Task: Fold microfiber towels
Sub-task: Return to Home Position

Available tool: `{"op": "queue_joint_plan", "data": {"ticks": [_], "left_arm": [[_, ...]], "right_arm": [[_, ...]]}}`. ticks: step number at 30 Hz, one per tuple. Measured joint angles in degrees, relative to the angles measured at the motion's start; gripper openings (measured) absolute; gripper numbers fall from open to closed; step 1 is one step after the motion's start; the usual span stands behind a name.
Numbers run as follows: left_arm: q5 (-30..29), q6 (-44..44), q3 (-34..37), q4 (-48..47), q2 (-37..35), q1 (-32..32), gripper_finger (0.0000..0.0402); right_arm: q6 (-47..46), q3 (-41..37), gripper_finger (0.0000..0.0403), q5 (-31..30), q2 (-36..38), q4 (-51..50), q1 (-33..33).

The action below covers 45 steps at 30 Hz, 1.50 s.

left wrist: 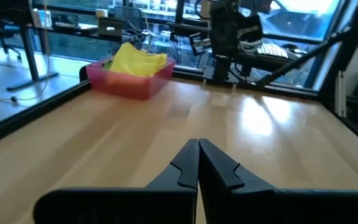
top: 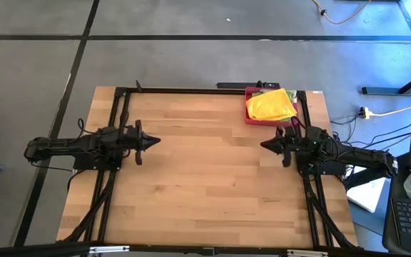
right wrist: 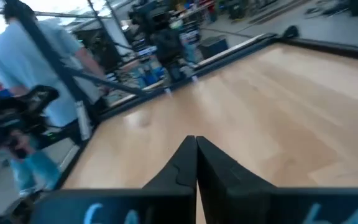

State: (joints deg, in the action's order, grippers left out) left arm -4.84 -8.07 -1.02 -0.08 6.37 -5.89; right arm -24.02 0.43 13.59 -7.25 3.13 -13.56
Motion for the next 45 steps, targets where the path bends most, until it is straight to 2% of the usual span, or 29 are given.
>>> {"op": "queue_joint_plan", "data": {"ticks": [4,7,10,14,16,45], "left_arm": [[1.9,1.1,0.0,-0.2,0.4,0.0,0.0000],[2.6,1.1,0.0,-0.5,0.9,0.0,0.0000],[-0.1,1.2,0.0,-0.1,1.6,0.0,0.0000],[-2.5,2.3,0.0,0.3,1.7,0.0,0.0000],[-2.5,2.6,0.0,0.3,1.7,0.0,0.0000],[-2.5,2.5,0.0,0.3,1.8,0.0,0.0000]], "right_arm": [[2.7,0.0,0.0004,-4.5,-0.2,-0.8,0.0],[4.0,0.0,0.0003,-5.5,-0.2,-0.9,0.0],[4.6,0.0,0.0004,-6.0,-0.2,-1.0,0.0],[5.6,0.0,0.0016,-12.6,-0.2,-2.1,0.0],[6.6,0.0,0.0022,-13.9,-0.3,-2.1,0.0],[6.5,0.0,0.0029,-14.0,-0.3,-2.0,0.0]]}}
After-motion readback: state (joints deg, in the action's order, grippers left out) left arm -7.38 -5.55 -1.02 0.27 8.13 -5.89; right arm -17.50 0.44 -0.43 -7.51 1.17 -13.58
